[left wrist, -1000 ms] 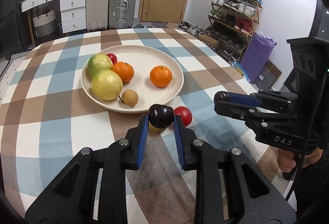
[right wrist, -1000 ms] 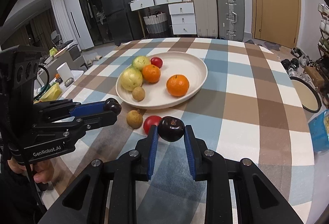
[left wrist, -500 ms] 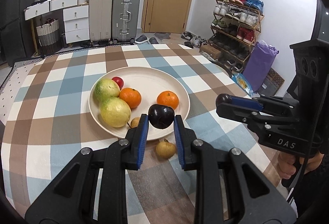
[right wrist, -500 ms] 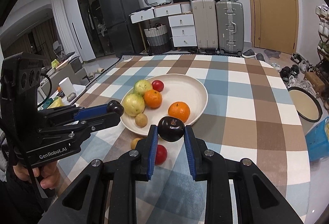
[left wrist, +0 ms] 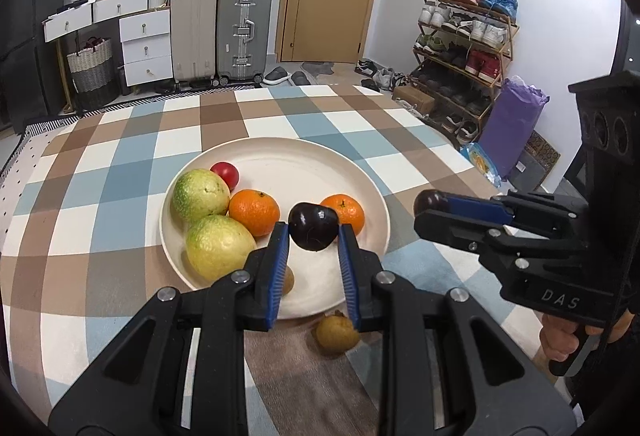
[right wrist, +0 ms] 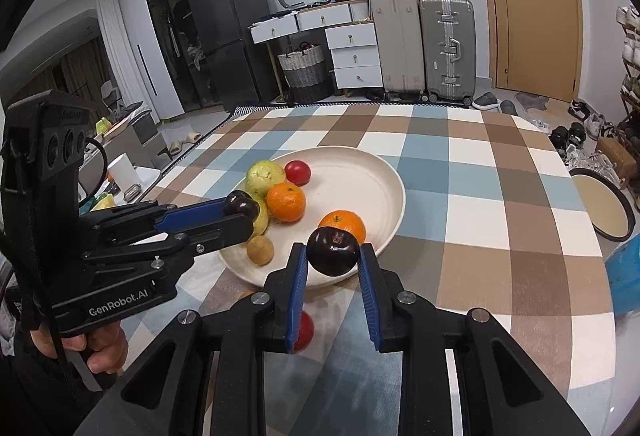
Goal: Organize fruits
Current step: 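Carry both dark plums over the plate and open the right gripper, then lower the dark plum in the left gripper onto the plate and open it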
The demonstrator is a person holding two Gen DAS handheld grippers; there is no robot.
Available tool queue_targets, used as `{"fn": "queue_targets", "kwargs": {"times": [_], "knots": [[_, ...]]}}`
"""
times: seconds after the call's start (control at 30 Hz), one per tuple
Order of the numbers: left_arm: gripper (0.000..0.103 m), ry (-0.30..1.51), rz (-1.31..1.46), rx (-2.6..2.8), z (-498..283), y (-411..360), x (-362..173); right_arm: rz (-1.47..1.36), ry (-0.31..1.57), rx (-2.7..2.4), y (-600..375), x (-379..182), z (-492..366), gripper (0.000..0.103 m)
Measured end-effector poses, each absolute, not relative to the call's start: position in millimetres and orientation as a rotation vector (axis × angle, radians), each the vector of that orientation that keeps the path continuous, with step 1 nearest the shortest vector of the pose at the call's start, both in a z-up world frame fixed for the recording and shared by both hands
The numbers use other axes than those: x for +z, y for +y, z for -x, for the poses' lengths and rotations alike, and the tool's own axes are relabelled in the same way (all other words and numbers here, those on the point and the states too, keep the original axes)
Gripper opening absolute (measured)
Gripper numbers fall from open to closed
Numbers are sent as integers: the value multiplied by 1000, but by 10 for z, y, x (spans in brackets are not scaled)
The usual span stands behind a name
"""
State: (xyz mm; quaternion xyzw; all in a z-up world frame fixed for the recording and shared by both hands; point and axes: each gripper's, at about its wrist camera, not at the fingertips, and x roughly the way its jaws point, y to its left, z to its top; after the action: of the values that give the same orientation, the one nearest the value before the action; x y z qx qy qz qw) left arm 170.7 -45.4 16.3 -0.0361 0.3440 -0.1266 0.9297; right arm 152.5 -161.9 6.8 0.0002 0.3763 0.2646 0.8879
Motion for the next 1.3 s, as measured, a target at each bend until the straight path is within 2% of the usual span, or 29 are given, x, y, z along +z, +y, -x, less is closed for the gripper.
{"fn": "queue_targets", "kwargs": {"times": [0.47, 1.03, 1.3], "knots": [[22, 744, 88, -250, -2098, -463, -141, -8, 788, 527, -1572, -130, -1899, 26], [22, 771, 70, -242, -2150, -526, -255, 10, 797, 495, -1516, -280, -2084, 27], [22, 777, 67, -227, -2130, -504, -278, -33, 758, 489, -1608, -234, -2052, 41]]}}
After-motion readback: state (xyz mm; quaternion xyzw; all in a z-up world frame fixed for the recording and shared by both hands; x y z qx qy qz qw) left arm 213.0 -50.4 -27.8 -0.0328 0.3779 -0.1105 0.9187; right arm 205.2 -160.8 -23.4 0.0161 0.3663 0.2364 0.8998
